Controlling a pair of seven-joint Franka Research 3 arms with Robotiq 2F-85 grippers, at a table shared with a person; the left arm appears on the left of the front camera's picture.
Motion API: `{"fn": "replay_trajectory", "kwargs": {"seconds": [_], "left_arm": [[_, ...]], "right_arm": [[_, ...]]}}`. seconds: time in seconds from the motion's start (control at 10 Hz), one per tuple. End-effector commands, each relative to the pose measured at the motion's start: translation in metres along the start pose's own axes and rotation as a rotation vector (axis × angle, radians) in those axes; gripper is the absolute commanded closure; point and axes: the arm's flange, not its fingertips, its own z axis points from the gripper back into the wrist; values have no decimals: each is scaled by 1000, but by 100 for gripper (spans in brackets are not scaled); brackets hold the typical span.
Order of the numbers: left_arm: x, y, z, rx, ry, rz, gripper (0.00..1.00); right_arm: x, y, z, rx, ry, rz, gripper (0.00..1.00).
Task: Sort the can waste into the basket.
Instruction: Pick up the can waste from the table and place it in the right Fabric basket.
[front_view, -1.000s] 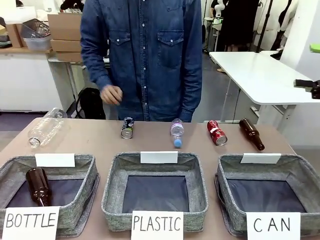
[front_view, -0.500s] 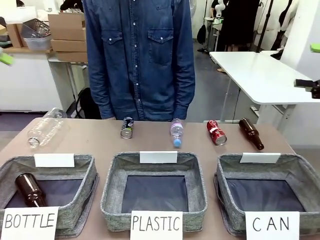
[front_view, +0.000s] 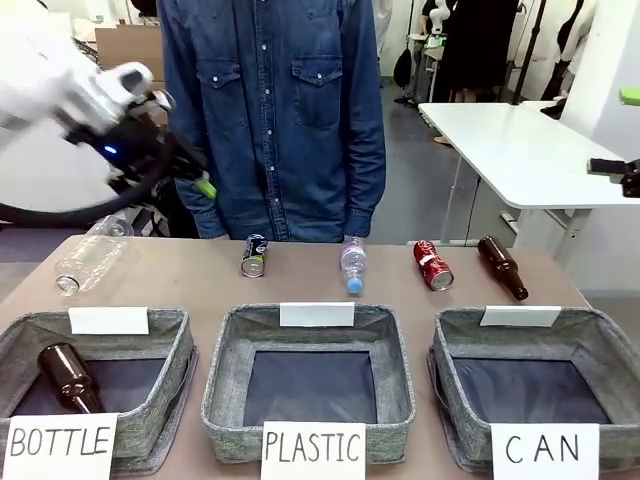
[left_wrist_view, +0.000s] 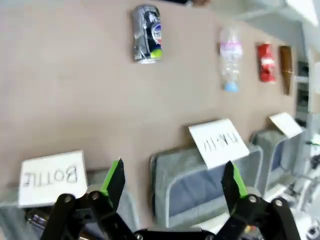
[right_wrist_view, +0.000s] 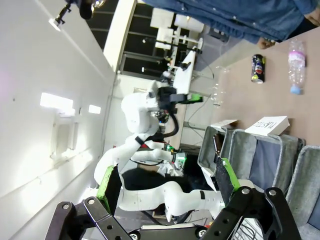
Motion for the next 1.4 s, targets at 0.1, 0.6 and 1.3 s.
{"fn": "replay_trajectory", "kwargs": {"seconds": [0.1,0.6,1.3], "left_arm": [[68,-6,-67,102,-58,1,0],[98,5,-171,321,-157,-76,0],[65,8,-226,339,-134,-97,0]], "right_arm": [[3,0,-2,23,-6,30,0],[3,0,-2,23,-6,30,0],[3,0,-2,23,-6,30,0]]}}
